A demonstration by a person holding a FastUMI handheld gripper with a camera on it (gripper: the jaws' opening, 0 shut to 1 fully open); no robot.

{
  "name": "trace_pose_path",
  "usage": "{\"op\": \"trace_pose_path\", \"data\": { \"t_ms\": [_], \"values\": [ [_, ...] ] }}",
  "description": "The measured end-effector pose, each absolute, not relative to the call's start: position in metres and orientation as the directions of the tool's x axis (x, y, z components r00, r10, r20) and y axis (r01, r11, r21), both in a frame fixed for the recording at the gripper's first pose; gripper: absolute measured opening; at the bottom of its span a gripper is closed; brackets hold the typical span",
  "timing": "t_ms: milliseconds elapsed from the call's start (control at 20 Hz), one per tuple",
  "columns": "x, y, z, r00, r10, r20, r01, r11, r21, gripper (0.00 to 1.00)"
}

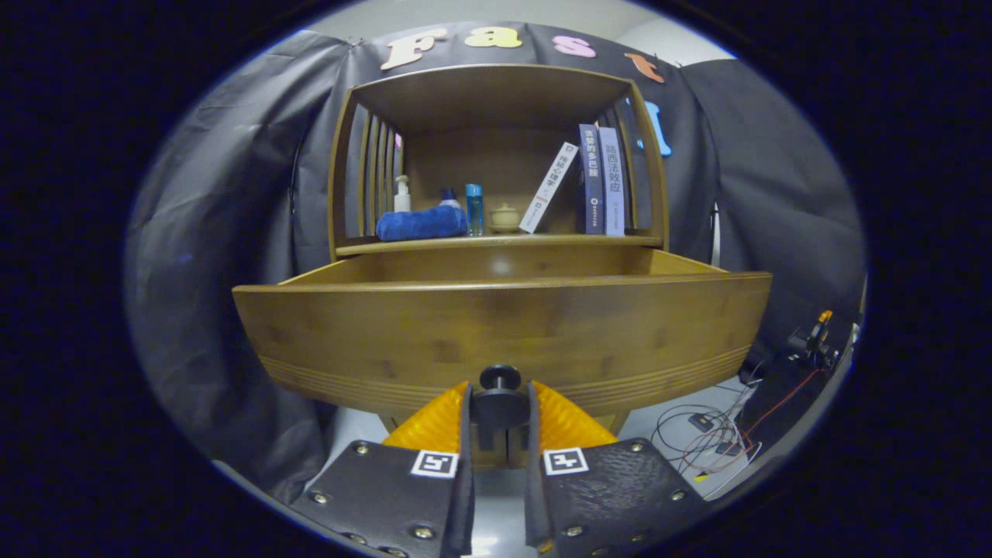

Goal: Pull open the drawer, take out the items inside it, and place them on the countertop above the cabinet.

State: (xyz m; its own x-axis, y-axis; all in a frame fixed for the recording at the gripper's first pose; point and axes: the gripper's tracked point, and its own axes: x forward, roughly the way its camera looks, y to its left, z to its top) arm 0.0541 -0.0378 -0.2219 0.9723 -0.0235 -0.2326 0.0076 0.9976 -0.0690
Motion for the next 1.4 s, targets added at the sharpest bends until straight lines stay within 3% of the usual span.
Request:
{"op": "trace_pose_path", "data": {
  "t_ms": [150, 350, 450, 700, 900, 1100, 1250, 1400],
  "values": [
    [0.058, -0.042, -0.176, 0.988, -0.024, -0.153, 0.014, 0.998, -0.065, 0.43],
    [0.064, -0.033, -0.113, 0.995, -0.035, -0.090, 0.032, 0.999, -0.032, 0.91],
    [0.074, -0.027, -0.089, 0.995, -0.037, -0.097, 0.033, 0.999, -0.035, 1.00],
    [0.104, 0.012, -0.059, 0.988, 0.037, -0.150, -0.059, 0.988, -0.145, 1.00],
    [0.144, 0.021, -0.101, 0.923, 0.039, -0.383, -0.127, 0.970, -0.206, 0.98],
    [0.172, 0.027, -0.167, 0.741, 0.075, -0.667, -0.164, 0.984, -0.072, 0.99],
    [0.183, -0.006, -0.204, 0.638, -0.012, -0.770, -0.038, 0.998, -0.047, 0.99],
    [0.205, -0.039, -0.227, 0.596, -0.095, -0.798, 0.055, 0.995, -0.078, 0.99]
  ]
}}
